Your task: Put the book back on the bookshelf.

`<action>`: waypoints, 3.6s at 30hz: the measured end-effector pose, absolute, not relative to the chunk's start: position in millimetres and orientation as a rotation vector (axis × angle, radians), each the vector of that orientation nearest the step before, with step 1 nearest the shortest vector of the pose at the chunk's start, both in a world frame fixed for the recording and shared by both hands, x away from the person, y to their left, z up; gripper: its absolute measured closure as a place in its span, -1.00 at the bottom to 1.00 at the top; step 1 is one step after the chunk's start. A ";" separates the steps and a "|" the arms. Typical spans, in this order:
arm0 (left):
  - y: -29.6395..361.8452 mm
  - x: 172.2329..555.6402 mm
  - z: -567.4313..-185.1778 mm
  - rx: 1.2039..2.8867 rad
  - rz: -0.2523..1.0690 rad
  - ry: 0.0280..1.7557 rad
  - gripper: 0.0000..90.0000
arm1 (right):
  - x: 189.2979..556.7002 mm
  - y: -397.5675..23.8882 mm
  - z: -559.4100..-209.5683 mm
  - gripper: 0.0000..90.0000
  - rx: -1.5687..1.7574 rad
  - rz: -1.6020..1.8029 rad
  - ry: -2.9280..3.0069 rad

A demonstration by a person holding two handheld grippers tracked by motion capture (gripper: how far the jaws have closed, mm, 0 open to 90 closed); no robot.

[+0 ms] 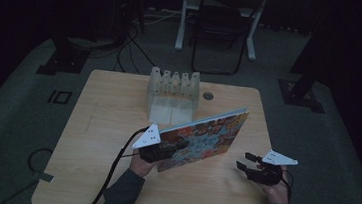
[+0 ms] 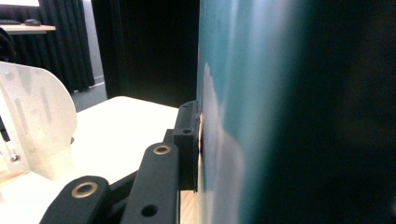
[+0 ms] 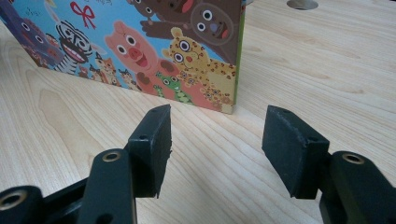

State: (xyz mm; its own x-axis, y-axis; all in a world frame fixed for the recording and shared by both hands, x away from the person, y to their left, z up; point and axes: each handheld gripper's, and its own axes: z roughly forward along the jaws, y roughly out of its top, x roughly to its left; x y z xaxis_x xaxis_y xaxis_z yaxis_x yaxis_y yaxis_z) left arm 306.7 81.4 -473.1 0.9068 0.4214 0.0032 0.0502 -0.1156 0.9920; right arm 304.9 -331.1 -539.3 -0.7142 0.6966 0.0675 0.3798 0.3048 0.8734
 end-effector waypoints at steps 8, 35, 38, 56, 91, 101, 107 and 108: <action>81.0 307.6 -479.4 1.661 0.301 0.374 0.54 | 305.4 -331.9 -541.9 -0.08 0.978 1.370 2.257; 73.5 300.9 -480.8 1.660 0.368 0.405 0.80 | 308.0 -331.8 -557.7 -0.08 1.032 1.275 2.285; 73.3 301.5 -480.0 1.657 0.362 0.419 0.80 | 308.0 -331.9 -561.1 -0.08 1.041 1.259 2.292; 80.1 297.9 -471.9 1.651 0.361 0.456 0.80 | 309.1 -328.4 -569.4 -0.15 1.054 1.168 2.311; 90.7 284.0 -459.9 1.669 0.425 0.498 0.81 | 310.7 -324.1 -572.2 -0.36 1.065 1.063 2.321; 94.2 279.8 -456.1 1.670 0.436 0.495 0.81 | 311.7 -324.5 -572.3 -0.40 1.072 1.065 2.332; 98.8 278.6 -455.6 1.669 0.446 0.511 0.81 | 312.1 -324.8 -572.4 -0.40 1.075 1.067 2.337; 99.2 278.4 -455.5 1.667 0.448 0.513 0.81 | 312.2 -324.7 -572.4 -0.40 1.075 1.068 2.337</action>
